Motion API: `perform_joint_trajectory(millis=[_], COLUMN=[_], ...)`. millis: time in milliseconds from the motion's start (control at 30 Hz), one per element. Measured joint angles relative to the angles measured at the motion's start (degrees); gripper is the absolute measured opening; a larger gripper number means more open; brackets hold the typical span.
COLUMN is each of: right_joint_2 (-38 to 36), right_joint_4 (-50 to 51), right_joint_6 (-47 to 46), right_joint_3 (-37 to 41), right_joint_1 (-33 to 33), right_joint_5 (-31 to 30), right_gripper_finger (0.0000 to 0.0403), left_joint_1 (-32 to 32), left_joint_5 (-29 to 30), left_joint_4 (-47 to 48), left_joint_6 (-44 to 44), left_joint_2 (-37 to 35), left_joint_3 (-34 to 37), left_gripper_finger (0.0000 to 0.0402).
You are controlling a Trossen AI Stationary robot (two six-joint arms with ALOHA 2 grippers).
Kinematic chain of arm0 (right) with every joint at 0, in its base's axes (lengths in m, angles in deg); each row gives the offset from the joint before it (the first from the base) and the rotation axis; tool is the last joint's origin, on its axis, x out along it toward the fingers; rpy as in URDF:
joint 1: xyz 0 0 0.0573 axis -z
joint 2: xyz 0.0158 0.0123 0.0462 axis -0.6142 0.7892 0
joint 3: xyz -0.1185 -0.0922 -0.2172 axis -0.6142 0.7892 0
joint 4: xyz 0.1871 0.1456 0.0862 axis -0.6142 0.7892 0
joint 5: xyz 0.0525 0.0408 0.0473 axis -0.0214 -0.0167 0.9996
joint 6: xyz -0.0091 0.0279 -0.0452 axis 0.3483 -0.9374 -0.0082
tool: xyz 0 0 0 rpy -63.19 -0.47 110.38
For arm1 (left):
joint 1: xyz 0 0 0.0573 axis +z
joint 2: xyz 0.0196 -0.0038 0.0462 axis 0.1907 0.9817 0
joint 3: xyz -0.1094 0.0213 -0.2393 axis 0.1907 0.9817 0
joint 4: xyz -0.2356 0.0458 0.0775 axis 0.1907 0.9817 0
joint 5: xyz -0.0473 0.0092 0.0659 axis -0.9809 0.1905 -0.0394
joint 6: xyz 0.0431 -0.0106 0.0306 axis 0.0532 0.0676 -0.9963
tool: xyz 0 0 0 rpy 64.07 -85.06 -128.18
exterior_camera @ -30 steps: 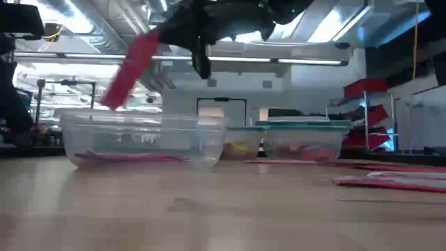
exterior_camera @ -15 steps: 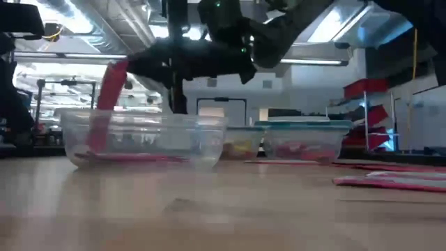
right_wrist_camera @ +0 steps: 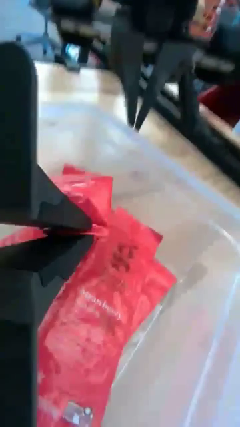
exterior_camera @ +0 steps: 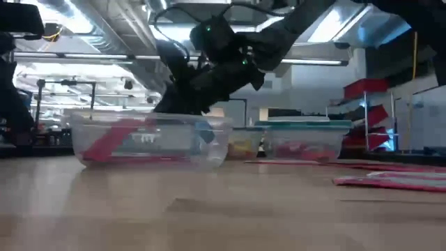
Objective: Sort candy
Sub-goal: Put the pink strip candy into the rectangular transparent bin
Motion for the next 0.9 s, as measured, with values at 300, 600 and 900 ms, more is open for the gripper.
perform_joint_trajectory(millis=[300,600,900], right_joint_2=[-7.78,-19.40,-28.15], right_joint_4=[8.11,29.86,45.42], right_joint_6=[12.50,24.81,37.02], right_joint_3=[-0.07,-0.11,7.00], right_joint_1=[0.99,-1.77,-21.03], right_joint_5=[-1.17,-12.91,-20.80], right_gripper_finger=[0.0101,0.0105,0.0105], left_joint_1=[0.00,0.00,0.00], left_joint_5=[0.02,0.00,0.03], left_joint_4=[-0.09,-1.00,-2.84], left_joint_6=[-0.28,-0.46,-0.44], left_joint_2=[0.00,0.00,-0.01], left_joint_3=[0.00,0.00,0.00], left_gripper_finger=[0.0000,0.0000,0.0000])
